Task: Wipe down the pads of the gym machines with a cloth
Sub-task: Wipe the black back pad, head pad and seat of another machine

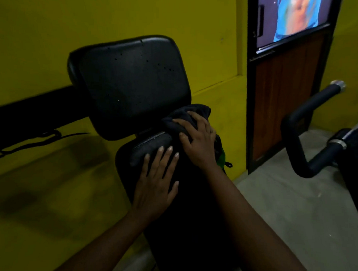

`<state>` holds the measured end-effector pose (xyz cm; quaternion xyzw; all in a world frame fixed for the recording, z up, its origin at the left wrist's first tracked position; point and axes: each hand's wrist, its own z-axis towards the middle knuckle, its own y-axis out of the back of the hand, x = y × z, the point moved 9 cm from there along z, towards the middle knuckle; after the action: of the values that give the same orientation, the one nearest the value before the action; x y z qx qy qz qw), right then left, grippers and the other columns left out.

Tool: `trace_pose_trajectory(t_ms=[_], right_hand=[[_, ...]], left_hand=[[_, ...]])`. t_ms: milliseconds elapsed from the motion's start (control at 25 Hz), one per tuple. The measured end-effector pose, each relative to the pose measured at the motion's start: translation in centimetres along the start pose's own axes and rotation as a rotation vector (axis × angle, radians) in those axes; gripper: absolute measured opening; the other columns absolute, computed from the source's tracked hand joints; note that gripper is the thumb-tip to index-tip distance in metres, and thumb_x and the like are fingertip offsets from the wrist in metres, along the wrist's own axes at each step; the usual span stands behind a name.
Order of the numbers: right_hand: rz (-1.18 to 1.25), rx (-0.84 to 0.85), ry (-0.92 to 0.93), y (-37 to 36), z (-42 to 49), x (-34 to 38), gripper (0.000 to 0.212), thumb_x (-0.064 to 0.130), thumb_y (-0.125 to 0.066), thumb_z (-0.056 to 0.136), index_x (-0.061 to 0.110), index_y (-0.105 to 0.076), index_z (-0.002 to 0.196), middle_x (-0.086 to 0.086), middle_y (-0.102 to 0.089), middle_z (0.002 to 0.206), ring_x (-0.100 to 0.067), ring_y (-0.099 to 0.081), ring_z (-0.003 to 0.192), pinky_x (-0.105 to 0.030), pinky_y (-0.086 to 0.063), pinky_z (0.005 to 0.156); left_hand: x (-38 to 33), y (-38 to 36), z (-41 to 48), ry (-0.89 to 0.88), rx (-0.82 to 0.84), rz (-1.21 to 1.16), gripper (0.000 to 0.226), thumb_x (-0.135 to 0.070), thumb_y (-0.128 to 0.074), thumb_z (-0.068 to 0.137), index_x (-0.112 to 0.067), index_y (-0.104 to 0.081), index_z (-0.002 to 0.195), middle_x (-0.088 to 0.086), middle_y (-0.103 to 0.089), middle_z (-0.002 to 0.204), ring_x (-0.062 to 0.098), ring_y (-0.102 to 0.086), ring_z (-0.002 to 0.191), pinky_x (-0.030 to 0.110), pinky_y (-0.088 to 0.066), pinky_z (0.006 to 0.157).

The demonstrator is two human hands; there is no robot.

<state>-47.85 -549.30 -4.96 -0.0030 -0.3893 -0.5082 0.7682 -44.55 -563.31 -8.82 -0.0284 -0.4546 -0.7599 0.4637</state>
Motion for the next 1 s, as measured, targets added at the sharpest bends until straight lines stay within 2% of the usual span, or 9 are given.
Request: trace_pose_trajectory(t_ms=[120,240,400,520,560,640,760,880,1000], right_hand=[[0.171,-0.062,-0.134,0.7,0.2,-3.1,0.052,0.052,-0.026,0.088,0.034,-0.052,0.128,-0.005,-0.04,0.141,-0.024,-0.037,0.13,-0.044,-0.03,0.1],[0.33,-0.053,-0.254,0.5,-1.7,-8.0,0.048,0.046,-0.028,0.094,0.029,-0.046,0.135,-0.007,-0.05,0.133,-0.023,-0.048,0.119,-0.03,-0.04,0.089],[0.339,0.035,-0.375,-1.0,-9.1,-15.4,0.047,0.041,-0.026,0.096,0.023,-0.047,0.135,-0.001,-0.055,0.131,-0.018,-0.052,0.117,-0.02,-0.039,0.084],[0.392,0.103,-0.442,-1.3,-14.4,-19.1,0.034,0.023,-0.029,0.102,0.025,-0.046,0.132,0.007,-0.051,0.124,-0.015,-0.049,0.113,0.0,-0.032,0.081],[0.395,0.118,-0.475,-1.5,-16.0,-20.2,0.032,0.02,-0.03,0.102,0.029,-0.043,0.131,0.01,-0.049,0.123,-0.016,-0.049,0.115,0.001,-0.03,0.081],[0.377,0.126,-0.496,-1.7,-17.2,-21.3,0.034,0.027,-0.03,0.1,0.035,-0.038,0.132,0.013,-0.047,0.124,-0.019,-0.047,0.121,-0.009,-0.032,0.088],[0.391,0.098,-0.386,-1.6,-13.9,-18.9,0.043,0.033,-0.029,0.097,0.027,-0.039,0.138,0.01,-0.047,0.132,-0.017,-0.046,0.121,-0.024,-0.036,0.095],[0.403,-0.002,-0.368,-0.9,-10.8,-16.4,0.043,0.035,-0.028,0.096,0.025,-0.042,0.136,0.0,-0.049,0.136,-0.006,-0.043,0.117,-0.016,-0.033,0.092],[0.373,-0.029,-0.44,-1.4,-13.4,-18.2,0.045,0.033,-0.028,0.095,0.022,-0.047,0.133,-0.004,-0.051,0.136,-0.014,-0.046,0.121,-0.016,-0.033,0.092]], left_hand=[[-3.0,-2.0,0.5,-0.082,0.045,-0.038,0.068,-0.039,-0.039,0.087,-0.007,-0.024,0.145,0.013,-0.033,0.151,0.024,-0.018,0.143,0.045,-0.011,0.116],[-5.0,-4.4,-0.8,-0.069,0.102,-0.054,0.072,-0.039,-0.037,0.086,-0.005,-0.019,0.147,0.014,-0.029,0.152,0.023,-0.011,0.146,0.045,-0.008,0.117],[-7.7,-7.0,-2.2,-0.257,0.139,0.033,0.071,-0.043,-0.033,0.088,-0.003,-0.024,0.146,0.016,-0.03,0.152,0.027,-0.018,0.143,0.044,-0.008,0.116],[-7.9,-7.9,-2.3,-0.299,0.149,0.098,0.07,-0.044,-0.028,0.091,-0.002,-0.024,0.147,0.018,-0.023,0.154,0.03,-0.016,0.144,0.044,-0.006,0.117],[-7.9,-8.2,-2.4,-0.293,0.152,0.104,0.07,-0.045,-0.028,0.091,-0.002,-0.023,0.147,0.018,-0.02,0.155,0.03,-0.015,0.144,0.045,-0.006,0.118],[-8.0,-8.3,-2.5,-0.291,0.147,0.117,0.071,-0.046,-0.028,0.092,-0.003,-0.021,0.148,0.018,-0.017,0.155,0.031,-0.014,0.144,0.045,-0.005,0.118],[-7.9,-8.0,-2.4,-0.29,0.135,0.099,0.071,-0.045,-0.031,0.09,-0.003,-0.022,0.147,0.018,-0.017,0.155,0.031,-0.014,0.144,0.045,-0.006,0.118],[-9.5,-7.8,-2.5,-0.229,0.135,-0.017,0.071,-0.041,-0.036,0.085,-0.004,-0.029,0.145,0.017,-0.023,0.154,0.03,-0.018,0.143,0.046,-0.007,0.117],[-13.9,-9.7,-3.2,-0.319,0.193,-0.075,0.074,-0.042,-0.035,0.084,-0.002,-0.025,0.146,0.016,-0.022,0.155,0.028,-0.016,0.144,0.047,-0.007,0.117]])
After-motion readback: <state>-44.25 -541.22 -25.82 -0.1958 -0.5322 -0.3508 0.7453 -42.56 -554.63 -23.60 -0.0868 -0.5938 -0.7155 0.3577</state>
